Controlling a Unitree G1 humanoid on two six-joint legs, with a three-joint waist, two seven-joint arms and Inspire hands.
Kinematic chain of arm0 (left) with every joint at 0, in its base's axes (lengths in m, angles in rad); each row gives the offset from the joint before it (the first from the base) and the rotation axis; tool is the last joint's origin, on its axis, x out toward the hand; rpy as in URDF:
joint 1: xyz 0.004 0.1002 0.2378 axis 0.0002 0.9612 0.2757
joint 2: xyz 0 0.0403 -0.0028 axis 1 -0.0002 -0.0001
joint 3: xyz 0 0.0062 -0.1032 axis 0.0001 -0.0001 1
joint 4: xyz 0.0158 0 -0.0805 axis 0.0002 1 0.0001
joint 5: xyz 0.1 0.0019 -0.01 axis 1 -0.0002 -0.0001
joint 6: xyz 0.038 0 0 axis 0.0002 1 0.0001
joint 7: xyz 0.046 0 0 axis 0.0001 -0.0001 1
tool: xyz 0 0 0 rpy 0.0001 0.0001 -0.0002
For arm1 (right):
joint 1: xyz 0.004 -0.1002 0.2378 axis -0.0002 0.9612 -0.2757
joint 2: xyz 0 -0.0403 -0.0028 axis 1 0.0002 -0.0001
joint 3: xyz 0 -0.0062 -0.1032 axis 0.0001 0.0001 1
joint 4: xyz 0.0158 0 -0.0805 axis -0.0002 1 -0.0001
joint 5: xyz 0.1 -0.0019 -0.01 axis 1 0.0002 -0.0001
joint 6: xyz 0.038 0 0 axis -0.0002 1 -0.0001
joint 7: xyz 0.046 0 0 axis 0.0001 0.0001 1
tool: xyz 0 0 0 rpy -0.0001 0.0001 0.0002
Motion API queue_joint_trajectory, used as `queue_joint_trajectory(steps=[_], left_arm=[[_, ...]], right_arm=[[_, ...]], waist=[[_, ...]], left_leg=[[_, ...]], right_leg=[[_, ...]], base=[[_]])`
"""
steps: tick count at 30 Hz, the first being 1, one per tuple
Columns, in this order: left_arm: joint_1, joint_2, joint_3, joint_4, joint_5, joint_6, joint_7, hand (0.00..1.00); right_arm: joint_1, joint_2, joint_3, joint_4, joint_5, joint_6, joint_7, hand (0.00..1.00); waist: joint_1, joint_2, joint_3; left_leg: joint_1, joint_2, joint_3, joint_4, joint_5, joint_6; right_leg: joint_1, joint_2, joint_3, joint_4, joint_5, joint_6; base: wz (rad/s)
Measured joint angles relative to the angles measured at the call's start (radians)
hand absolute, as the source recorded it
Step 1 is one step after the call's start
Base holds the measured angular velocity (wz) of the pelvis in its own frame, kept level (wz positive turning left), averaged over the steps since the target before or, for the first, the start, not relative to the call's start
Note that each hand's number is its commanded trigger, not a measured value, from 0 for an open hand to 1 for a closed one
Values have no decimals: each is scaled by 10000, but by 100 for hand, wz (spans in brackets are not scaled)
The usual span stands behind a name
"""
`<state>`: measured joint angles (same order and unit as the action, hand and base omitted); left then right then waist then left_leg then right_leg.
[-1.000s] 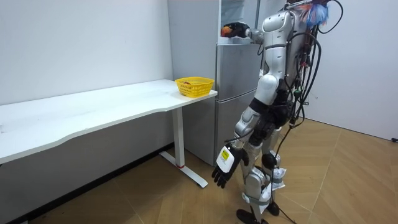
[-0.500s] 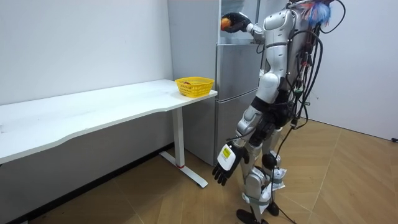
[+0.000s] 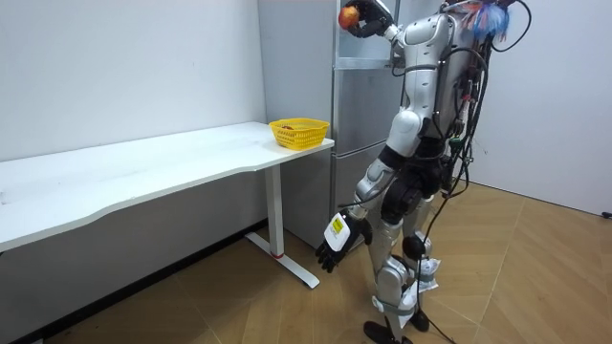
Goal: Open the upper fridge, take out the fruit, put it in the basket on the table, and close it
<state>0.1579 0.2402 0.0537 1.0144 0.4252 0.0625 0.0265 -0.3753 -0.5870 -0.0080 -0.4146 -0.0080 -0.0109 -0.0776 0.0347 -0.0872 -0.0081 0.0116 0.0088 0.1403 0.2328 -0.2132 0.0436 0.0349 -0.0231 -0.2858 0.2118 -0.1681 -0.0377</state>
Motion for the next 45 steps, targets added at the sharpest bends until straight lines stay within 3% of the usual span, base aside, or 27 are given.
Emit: queue_joint_trajectory(steps=[6,11,15,19,23,27,33,39,45], left_arm=[[-119,37,0,1,-2,-42,-393,0],[-267,83,-431,6,-11,-67,-485,0],[-492,91,-784,7,-22,-68,-598,0],[-510,108,-976,8,-24,-67,-668,0],[-621,110,-1311,339,-3,-55,-674,0],[-622,194,-1549,408,0,10,-815,0],[-649,193,-1551,355,64,145,-936,0],[-826,170,-1574,347,3,221,-935,0],[-858,121,-1570,346,64,224,-846,0]], right_arm=[[-1,258,655,-730,-1016,-194,1018,100],[-4,462,1326,-821,-1238,-202,1712,100],[-43,832,1871,-816,-1313,-173,2288,100],[-173,876,2223,-621,-1447,-166,2512,100],[-183,1351,2511,381,-1517,-146,2740,100],[-185,1581,2723,1508,-1545,-52,2938,100],[-189,1853,2895,2589,-1562,261,3098,100],[-188,2073,3612,4323,-1630,357,3180,100],[-194,2421,3770,5371,-1956,360,3204,100]], waist=[[115,11,111],[431,-178,84],[628,-280,122],[850,-297,145],[1061,-285,174],[1257,-294,277],[1567,-327,263],[1642,-257,310],[1707,-148,327]], left_leg=[[-37,-4,12,15,-11,14],[-72,-2,79,42,-2,8],[-172,-3,19,46,-16,23],[-174,-6,-4,54,-30,40],[-212,-16,-69,71,-29,39],[-301,-26,-148,106,-27,36],[-522,-37,-224,240,-19,34],[-539,-54,-358,226,-19,34],[-554,-54,-356,188,-19,34]], right_leg=[[-89,-3,109,82,-16,13],[-156,-12,111,113,-36,-19],[-159,-12,73,105,-34,-16],[-155,-17,76,102,-29,-9],[-139,-19,42,95,-28,-6],[-211,-43,-161,97,-31,-1],[-392,-54,-216,71,-30,-2],[-366,-53,-230,90,-32,0],[-371,-53,-188,93,-34,4]], base=[[-1],[-4],[6],[2],[5],[6],[3],[7],[0]])
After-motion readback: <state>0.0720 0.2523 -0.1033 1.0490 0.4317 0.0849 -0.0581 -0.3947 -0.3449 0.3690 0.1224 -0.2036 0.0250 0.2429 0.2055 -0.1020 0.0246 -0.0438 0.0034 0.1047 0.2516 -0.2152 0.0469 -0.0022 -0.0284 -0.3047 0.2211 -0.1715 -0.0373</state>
